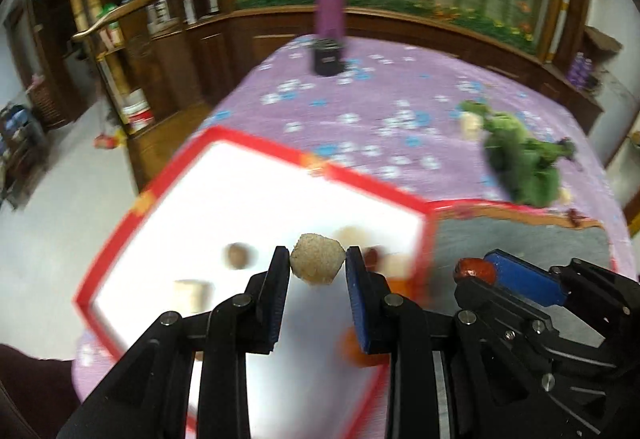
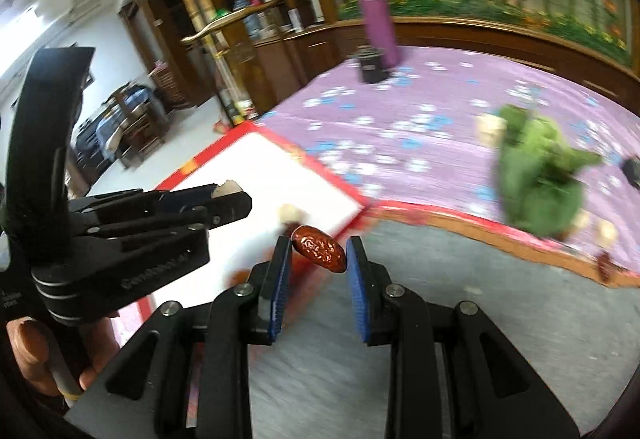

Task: Organize fruits
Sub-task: 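Carry the cube and date over the white tray and open both tools, then move both open tools back over the grey mat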

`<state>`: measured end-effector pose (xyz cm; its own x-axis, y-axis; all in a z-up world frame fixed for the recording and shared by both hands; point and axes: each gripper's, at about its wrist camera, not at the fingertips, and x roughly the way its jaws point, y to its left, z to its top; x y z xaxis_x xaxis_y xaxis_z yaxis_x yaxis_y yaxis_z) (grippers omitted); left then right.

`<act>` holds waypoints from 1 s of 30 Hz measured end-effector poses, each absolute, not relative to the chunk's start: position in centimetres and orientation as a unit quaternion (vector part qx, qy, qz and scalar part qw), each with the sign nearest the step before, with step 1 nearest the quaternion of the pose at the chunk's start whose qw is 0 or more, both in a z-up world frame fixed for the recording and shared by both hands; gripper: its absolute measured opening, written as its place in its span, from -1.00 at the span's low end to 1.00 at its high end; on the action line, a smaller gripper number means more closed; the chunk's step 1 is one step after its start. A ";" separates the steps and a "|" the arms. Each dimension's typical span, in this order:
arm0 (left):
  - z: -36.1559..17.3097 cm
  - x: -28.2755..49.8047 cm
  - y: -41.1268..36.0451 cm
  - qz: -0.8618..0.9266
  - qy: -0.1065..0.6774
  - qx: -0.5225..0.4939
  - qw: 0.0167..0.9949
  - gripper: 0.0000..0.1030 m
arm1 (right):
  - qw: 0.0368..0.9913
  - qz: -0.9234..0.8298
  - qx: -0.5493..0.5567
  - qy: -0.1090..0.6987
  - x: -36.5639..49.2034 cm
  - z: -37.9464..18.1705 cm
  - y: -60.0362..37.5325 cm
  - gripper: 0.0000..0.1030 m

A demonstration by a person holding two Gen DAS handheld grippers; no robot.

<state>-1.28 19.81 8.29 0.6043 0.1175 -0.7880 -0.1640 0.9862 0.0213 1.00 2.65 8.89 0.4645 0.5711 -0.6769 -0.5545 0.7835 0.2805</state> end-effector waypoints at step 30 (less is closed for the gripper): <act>7.4 -1.7 23.3 0.072 0.424 -0.033 0.902 -0.06 | 0.861 0.308 0.006 0.405 -1.3 6.9 8.1 -0.11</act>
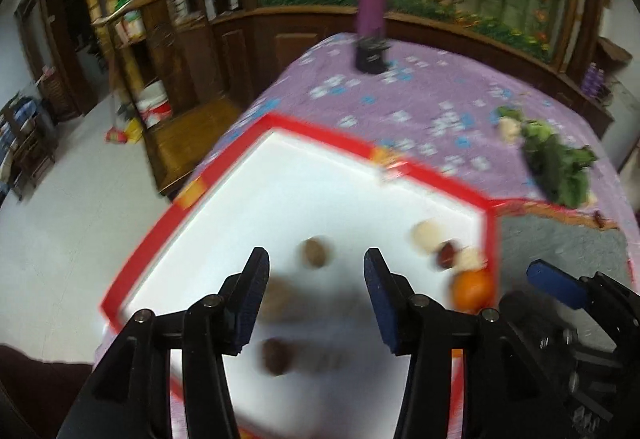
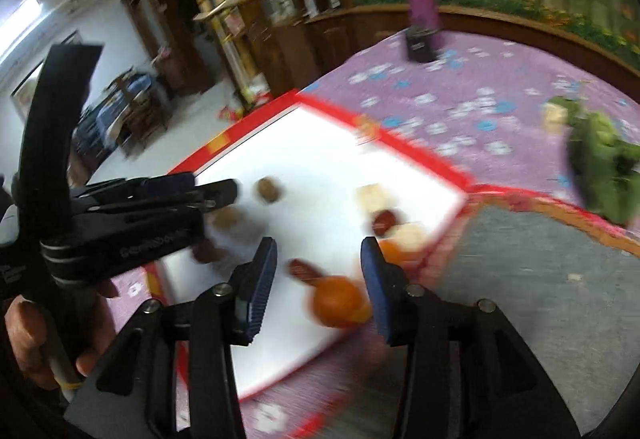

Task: Organize fruits
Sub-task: 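Move both open tools back over the grey mat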

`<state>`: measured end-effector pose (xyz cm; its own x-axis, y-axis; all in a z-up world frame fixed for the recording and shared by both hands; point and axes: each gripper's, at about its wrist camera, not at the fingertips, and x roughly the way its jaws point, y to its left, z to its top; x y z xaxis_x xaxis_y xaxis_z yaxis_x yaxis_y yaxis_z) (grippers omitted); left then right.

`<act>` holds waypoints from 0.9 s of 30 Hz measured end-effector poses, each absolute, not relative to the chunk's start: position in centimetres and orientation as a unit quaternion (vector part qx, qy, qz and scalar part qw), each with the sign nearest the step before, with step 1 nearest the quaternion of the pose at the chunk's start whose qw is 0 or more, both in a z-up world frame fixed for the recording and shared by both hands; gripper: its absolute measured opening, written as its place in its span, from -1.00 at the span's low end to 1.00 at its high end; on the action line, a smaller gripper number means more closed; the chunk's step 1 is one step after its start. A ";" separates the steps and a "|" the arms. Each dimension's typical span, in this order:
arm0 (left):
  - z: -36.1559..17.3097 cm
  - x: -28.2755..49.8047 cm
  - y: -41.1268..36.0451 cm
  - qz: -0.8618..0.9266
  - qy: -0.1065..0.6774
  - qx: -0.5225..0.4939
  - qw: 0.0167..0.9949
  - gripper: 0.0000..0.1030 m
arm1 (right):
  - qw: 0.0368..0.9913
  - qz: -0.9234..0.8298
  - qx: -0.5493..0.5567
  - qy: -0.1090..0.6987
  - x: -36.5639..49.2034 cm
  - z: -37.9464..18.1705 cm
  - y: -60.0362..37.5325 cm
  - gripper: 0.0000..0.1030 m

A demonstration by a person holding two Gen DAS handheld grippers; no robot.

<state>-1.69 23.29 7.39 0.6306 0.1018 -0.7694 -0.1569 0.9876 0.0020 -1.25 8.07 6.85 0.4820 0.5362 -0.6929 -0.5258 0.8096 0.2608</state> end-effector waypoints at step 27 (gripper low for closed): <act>4.7 5.3 -3.3 -0.125 0.456 0.028 0.881 -0.06 | 0.896 0.111 0.040 0.428 9.8 5.3 -21.0 -0.12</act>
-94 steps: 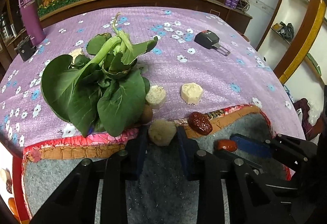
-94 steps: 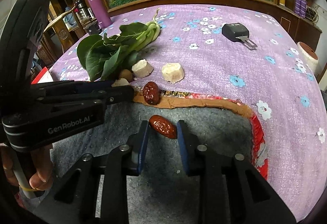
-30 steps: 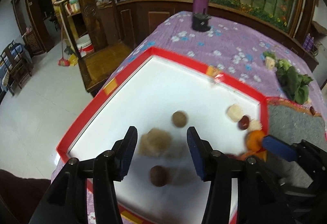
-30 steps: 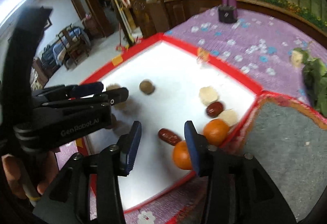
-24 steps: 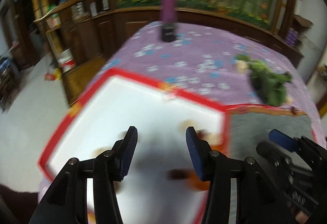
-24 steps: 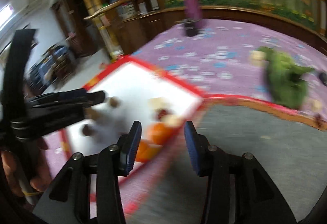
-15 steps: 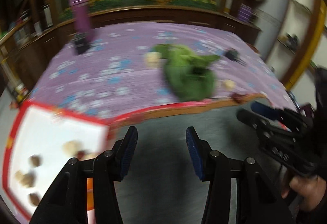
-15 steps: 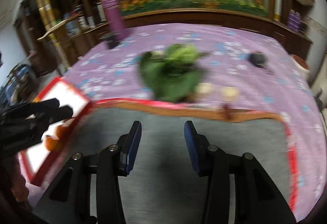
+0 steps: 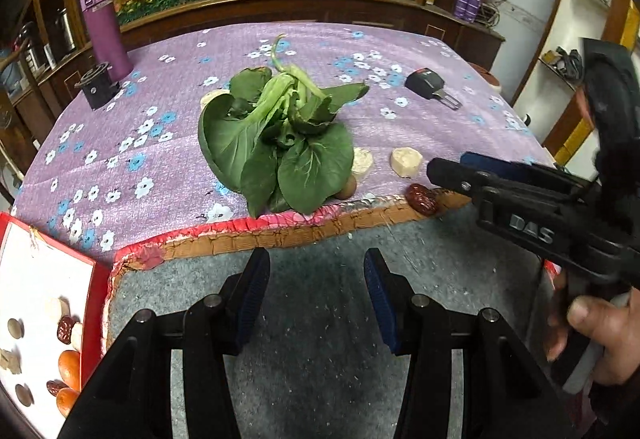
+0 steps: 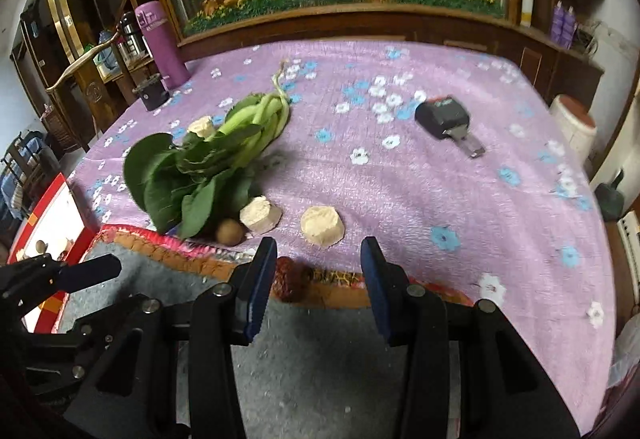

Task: Organize fruits
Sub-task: 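Move both open tools back over the grey mat, then grasp a white cake cube with the left tool while the right tool grasps a red date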

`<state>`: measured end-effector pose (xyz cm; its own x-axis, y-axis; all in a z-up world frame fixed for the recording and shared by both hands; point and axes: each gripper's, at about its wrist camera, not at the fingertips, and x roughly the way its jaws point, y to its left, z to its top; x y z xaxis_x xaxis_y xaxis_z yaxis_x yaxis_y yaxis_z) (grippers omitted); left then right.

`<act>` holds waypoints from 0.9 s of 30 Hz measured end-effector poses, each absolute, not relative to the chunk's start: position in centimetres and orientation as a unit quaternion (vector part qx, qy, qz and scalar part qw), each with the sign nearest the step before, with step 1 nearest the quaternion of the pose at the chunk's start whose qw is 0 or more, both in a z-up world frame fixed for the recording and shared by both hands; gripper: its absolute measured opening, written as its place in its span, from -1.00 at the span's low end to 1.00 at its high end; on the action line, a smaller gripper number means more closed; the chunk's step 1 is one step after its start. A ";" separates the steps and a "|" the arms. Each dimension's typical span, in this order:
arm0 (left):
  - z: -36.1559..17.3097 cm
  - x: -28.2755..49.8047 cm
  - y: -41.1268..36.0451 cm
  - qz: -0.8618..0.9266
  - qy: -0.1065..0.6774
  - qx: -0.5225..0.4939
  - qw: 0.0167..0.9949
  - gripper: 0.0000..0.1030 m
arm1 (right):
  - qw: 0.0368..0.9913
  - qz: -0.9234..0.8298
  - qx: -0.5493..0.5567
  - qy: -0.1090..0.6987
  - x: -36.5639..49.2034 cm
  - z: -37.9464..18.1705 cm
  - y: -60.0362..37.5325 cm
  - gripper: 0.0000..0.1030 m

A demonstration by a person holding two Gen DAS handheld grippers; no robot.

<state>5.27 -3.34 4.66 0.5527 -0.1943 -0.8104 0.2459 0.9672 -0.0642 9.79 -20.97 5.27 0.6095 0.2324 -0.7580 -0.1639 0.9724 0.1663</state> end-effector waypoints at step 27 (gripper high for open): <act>3.6 9.9 -11.8 -0.182 0.445 0.067 0.874 -0.06 | 0.896 0.078 0.099 0.425 0.2 4.4 -25.0 -0.60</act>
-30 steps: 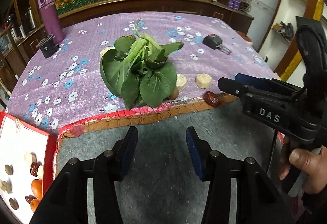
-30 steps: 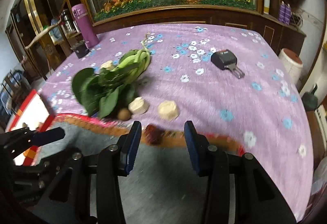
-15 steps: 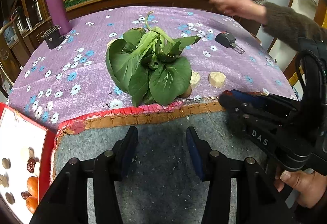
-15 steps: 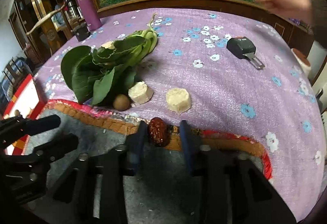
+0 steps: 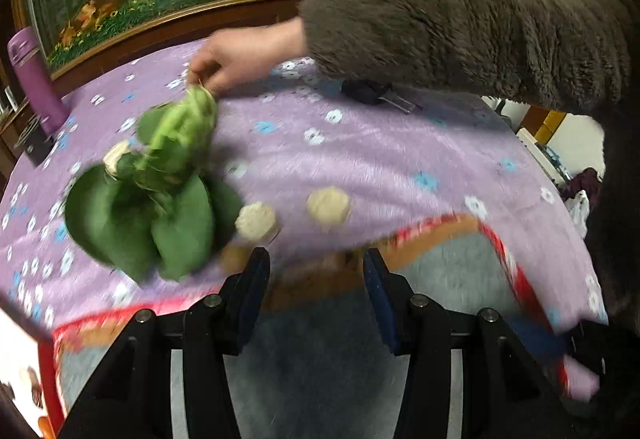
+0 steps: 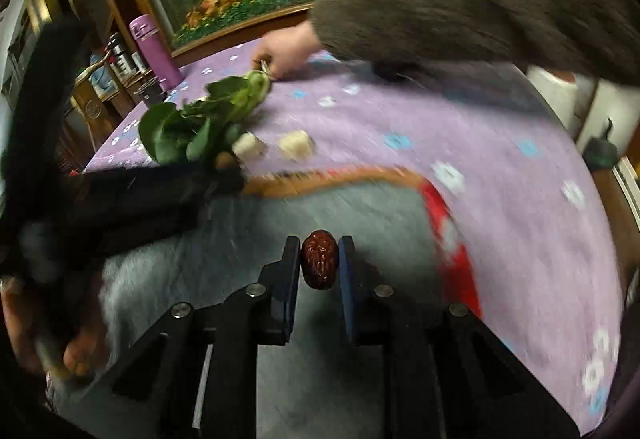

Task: Organize fruits
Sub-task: 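Grasp a white cake cube with the left tool while the right tool grasps a red date, then carry the cube and red date over the white tray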

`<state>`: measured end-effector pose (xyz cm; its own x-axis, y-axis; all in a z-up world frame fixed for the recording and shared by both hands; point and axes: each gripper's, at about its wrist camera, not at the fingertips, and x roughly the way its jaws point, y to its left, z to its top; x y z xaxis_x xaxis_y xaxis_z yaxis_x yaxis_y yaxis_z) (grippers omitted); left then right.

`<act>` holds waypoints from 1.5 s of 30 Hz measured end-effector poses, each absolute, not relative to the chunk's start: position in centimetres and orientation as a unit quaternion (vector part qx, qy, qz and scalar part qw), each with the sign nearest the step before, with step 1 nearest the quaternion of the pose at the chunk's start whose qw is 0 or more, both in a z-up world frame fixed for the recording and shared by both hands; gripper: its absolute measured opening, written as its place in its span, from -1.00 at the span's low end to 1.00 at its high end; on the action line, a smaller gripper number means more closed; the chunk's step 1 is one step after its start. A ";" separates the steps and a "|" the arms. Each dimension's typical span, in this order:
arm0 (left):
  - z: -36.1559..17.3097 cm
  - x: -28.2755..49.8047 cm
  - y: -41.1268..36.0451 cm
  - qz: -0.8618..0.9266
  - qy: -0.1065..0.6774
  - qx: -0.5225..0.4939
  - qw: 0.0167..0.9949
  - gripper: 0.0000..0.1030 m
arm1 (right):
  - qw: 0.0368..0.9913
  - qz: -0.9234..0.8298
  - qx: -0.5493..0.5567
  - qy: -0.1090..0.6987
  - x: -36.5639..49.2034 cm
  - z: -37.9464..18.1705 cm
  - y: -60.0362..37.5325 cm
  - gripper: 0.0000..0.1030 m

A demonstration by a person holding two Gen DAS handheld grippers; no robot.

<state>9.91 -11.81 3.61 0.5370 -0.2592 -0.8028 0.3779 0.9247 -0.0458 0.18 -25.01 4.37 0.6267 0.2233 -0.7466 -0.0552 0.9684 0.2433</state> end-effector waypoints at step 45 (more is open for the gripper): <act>7.2 3.1 9.6 0.003 0.432 -0.019 0.902 -0.42 | 0.879 0.214 0.054 0.424 0.1 6.2 -6.6 -0.59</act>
